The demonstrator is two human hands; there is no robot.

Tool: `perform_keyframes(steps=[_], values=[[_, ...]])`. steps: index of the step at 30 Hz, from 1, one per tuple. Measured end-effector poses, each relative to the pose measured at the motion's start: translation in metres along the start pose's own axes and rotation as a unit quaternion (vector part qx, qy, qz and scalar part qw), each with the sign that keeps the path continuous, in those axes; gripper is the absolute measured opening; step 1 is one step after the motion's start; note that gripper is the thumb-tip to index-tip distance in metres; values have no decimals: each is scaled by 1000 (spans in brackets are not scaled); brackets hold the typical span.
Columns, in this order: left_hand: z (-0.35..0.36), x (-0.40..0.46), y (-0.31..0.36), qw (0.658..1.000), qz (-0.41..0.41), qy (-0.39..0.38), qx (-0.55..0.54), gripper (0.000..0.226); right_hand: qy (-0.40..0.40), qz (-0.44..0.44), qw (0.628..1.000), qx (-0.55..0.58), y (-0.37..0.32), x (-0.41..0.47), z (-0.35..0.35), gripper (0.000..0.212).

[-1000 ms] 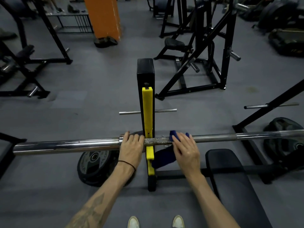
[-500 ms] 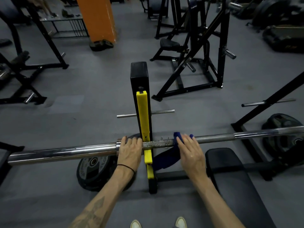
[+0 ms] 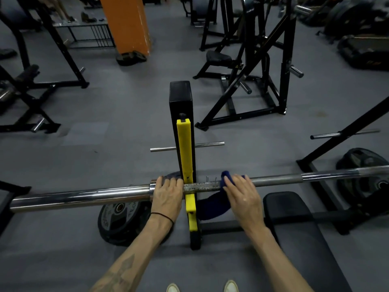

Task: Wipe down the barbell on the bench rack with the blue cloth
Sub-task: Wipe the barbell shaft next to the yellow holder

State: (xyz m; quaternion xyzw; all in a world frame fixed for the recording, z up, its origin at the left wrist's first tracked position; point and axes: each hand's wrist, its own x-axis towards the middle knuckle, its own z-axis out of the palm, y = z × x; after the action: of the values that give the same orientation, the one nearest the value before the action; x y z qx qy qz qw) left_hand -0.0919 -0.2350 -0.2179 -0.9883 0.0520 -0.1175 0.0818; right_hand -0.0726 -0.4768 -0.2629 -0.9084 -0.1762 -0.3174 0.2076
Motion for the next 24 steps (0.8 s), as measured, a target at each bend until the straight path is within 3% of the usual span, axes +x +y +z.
perform_keyframes(steps=[4, 8, 13, 16, 17, 19, 21, 24], values=[[2, 5, 2, 1000, -4, 18, 13, 21, 37, 67, 997, 22, -37, 1, 27, 27], [1, 12, -2, 1000, 10, -6, 8, 24, -6, -34, 996, 79, -81, 7, 44, 30], [1, 16, -7, 998, 43, -42, 3, 41, 14, -34, 999, 26, -13, -1, 14, 31], [-15, 27, -8, 992, 64, -103, 29, 30, 28, 30, 999, -21, 15, -4, -5, 28], [-19, 34, -8, 986, 71, -146, 42, 22, 34, 64, 997, -23, 12, -3, -1, 28], [-20, 50, -13, 969, 69, -235, 39, 26, 42, 103, 994, -5, -9, 1, 16, 30], [-21, 62, -17, 946, 83, -313, 26, 33, 26, 55, 998, 33, -44, 3, 34, 37], [-21, 60, -15, 950, 78, -300, 35, 35, -9, -19, 997, 70, -72, 2, 38, 36]])
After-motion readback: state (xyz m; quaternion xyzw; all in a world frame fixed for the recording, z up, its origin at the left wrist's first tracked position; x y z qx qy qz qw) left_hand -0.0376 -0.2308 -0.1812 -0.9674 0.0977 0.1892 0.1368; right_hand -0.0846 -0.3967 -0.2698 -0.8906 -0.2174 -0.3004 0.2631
